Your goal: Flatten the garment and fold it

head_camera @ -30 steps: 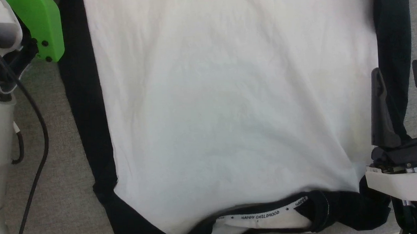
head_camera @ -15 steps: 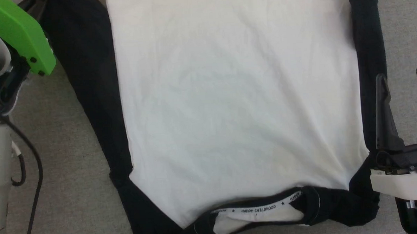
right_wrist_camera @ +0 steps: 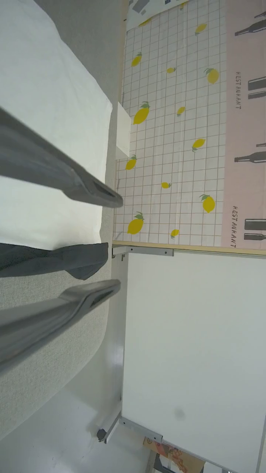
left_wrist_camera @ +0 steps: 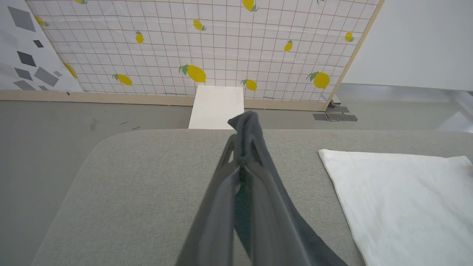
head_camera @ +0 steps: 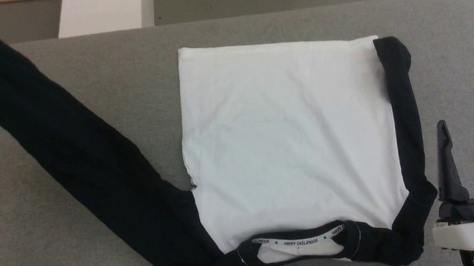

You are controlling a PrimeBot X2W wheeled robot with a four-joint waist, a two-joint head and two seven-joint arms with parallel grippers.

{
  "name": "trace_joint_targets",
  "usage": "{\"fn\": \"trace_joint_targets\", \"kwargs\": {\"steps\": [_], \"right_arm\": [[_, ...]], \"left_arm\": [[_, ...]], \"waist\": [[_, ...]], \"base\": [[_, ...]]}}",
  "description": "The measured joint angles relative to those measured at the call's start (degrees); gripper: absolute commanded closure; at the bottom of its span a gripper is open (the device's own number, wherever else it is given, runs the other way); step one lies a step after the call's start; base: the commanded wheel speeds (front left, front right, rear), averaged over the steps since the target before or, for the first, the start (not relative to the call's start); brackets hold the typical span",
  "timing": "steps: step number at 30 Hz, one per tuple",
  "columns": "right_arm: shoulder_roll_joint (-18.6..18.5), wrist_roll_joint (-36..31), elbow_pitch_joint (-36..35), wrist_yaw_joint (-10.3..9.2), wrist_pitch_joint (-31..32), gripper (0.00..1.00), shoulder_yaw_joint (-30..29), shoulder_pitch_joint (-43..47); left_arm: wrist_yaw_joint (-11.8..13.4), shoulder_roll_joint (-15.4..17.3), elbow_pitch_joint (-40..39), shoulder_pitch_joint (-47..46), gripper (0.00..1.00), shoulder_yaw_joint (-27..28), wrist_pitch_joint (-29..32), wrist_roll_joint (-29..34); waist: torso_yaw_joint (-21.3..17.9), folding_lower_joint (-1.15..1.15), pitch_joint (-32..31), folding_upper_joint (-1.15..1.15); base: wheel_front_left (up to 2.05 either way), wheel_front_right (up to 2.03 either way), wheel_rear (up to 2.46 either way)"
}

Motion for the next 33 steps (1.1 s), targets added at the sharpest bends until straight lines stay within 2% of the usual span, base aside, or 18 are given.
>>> {"fn": "trace_joint_targets", "kwargs": {"steps": [5, 12, 17, 21, 25, 29, 33], "right_arm": [[0.0, 0.9, -0.2, 0.00, 0.7, 0.00, -0.5, 1.8], [0.0, 1.6, -0.6, 0.00, 1.1, 0.00, -1.5, 3.6], [0.0, 2.0, -1.2, 0.00, 1.7, 0.00, -1.7, 3.9], [0.0, 2.0, -1.9, 0.00, 2.2, 0.00, -2.3, 3.9], [0.1, 1.9, -2.9, 0.00, 2.7, 0.00, -3.6, 3.9], [0.1, 1.7, -4.2, 0.00, 2.7, 0.00, -6.1, 3.7], [0.1, 1.3, -5.1, 0.00, 2.8, 0.00, -8.2, 2.7]], "left_arm": [[2.1, -0.3, -4.7, 10.8, 1.00, 7.0, -1.6, -1.9], [3.2, -3.8, -10.0, 23.5, 1.00, 13.8, -3.8, -4.3], [3.5, -5.6, -12.7, 28.0, 1.00, 16.9, -5.5, -4.7], [3.5, -6.7, -15.3, 28.3, 1.00, 16.9, -6.0, -5.6], [3.7, -7.2, -18.6, 26.4, 1.00, 13.1, -5.1, -6.9], [4.7, -8.7, -22.2, 19.7, 1.00, 4.4, -2.2, -7.3], [5.8, -11.4, -23.9, 12.1, 1.00, -7.4, 1.4, -5.1]], "waist": [[1.4, 0.00, -4.3, 0.00], [2.9, 0.00, -8.7, 0.00], [3.2, 0.00, -10.6, 0.00], [3.2, 0.00, -11.2, 0.00], [3.1, 0.00, -11.1, 0.00], [3.0, 0.00, -10.7, 0.00], [2.5, 0.00, -10.4, 0.00]], "base": [[0.00, 0.00, 0.00], [0.00, 0.00, 0.00], [0.00, 0.00, 0.00], [0.00, 0.00, 0.00], [0.00, 0.00, 0.00], [0.00, 0.00, 0.00], [0.00, 0.00, 0.00]]}}
